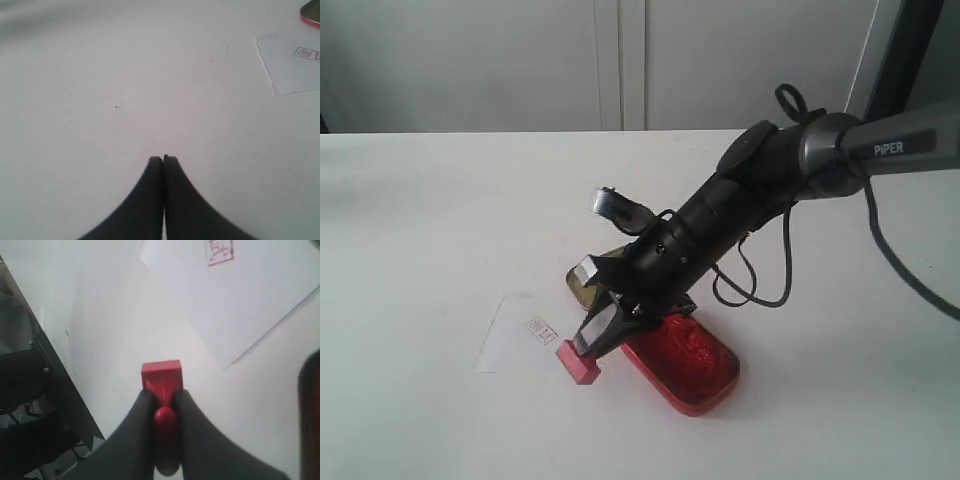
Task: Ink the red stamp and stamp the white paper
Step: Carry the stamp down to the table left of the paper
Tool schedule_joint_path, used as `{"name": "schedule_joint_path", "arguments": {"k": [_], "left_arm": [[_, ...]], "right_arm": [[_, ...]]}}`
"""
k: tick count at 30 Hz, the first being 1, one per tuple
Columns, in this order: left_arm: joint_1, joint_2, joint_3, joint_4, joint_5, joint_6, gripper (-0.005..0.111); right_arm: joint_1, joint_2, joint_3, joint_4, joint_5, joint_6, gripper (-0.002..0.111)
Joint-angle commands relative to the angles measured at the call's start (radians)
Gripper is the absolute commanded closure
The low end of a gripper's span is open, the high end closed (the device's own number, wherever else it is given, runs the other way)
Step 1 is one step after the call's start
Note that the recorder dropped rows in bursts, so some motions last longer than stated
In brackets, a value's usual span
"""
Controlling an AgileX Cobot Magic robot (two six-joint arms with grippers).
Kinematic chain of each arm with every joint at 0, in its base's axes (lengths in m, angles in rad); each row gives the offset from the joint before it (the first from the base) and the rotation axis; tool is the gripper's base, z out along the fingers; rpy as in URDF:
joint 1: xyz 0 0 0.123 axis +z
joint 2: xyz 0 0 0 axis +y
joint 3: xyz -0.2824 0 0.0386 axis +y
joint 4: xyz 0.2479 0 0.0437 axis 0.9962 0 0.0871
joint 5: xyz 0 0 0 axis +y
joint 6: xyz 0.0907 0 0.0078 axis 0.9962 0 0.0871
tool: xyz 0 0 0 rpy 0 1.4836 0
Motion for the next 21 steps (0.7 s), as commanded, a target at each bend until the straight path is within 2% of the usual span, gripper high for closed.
{"name": "schedule_joint_path", "arguments": {"k": [1, 9, 21], "left_arm": [[-0.005, -0.004, 0.010, -0.002, 0.001, -0.002, 0.107], [-0.005, -0.004, 0.010, -0.002, 0.001, -0.002, 0.107], [-0.005, -0.004, 0.010, -0.002, 0.001, -0.002, 0.107]], "right_arm": [[0.066, -0.013, 0.007, 0.013, -0.027, -0.015, 0.108], [0.187, -0.013, 0.007, 0.086, -0.095, -0.015, 0.108], [0.241, -0.011, 0.018, 0.102, -0.136, -0.037, 0.108]]}}
